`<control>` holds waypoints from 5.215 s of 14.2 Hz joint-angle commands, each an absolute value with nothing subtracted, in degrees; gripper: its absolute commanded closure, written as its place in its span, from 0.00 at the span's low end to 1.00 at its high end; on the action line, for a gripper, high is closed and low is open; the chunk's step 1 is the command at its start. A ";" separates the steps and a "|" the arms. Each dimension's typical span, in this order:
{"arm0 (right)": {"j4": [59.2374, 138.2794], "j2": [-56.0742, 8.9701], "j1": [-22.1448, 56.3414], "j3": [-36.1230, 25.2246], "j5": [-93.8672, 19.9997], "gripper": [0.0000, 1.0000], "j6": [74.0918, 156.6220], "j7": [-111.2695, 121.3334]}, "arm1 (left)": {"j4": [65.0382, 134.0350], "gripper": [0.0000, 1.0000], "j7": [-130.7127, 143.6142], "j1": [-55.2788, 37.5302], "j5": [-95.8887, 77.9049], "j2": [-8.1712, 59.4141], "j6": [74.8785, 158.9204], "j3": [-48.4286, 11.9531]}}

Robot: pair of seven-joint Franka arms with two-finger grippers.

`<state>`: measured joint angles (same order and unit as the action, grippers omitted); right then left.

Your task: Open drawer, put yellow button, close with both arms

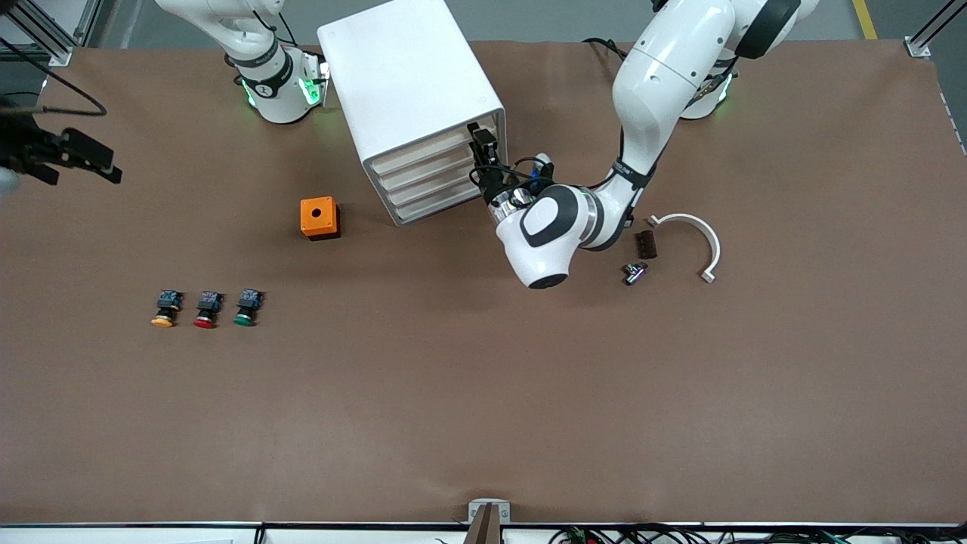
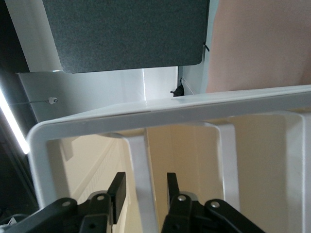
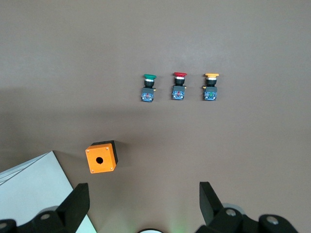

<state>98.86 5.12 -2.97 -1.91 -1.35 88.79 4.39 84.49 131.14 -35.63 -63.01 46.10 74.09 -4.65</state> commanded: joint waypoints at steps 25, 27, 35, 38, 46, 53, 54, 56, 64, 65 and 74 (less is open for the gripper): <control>122.34 -22.93 -16.96 -1.41 4.13 0.00 150.20 13.01 | 82.09 0.93 131.66 -25.66 -66.36 47.99 74.44 0.08; 122.26 -24.43 -16.96 -1.32 4.13 0.00 151.95 13.01 | 82.09 0.93 131.75 -25.58 -66.44 47.90 74.44 1.05; 121.29 -27.86 -17.31 -1.32 4.13 0.00 152.58 13.45 | 80.60 0.00 130.01 -25.22 -63.20 47.99 74.44 1.14; 121.29 -28.21 -17.75 -1.32 4.22 0.00 153.02 14.06 | 79.02 0.00 125.53 -25.14 -61.44 47.55 74.36 1.14; 121.38 -28.21 -18.11 -1.23 4.13 0.56 152.58 16.43 | 71.02 0.00 103.75 -23.47 -58.82 46.41 71.54 1.76; 117.88 -23.92 -16.88 -0.53 0.03 1.00 139.71 15.64 | 69.87 0.00 70.18 -24.34 -43.97 39.56 79.95 3.34; 115.69 -22.25 -15.48 -0.44 -1.65 1.00 133.74 15.30 | 69.96 0.00 67.18 -24.87 -42.21 38.33 82.42 3.25; 110.68 -19.09 -13.46 -0.35 -2.20 1.00 122.66 11.45 | 70.22 0.00 62.69 -25.92 -38.17 36.48 87.78 3.16; 104.41 -2.57 3.49 -0.35 -7.46 1.00 96.87 -23.33 | 71.28 0.00 59.77 -31.80 -20.68 36.39 105.98 3.08; 104.50 -1.07 5.60 -0.26 -7.47 1.00 95.81 -27.90 | 71.28 0.00 59.77 -32.25 -18.83 36.39 107.21 3.08; 105.64 4.22 29.94 -0.35 -7.65 1.00 95.62 -68.25 | 71.28 0.00 60.90 -35.15 -13.62 36.39 109.77 3.16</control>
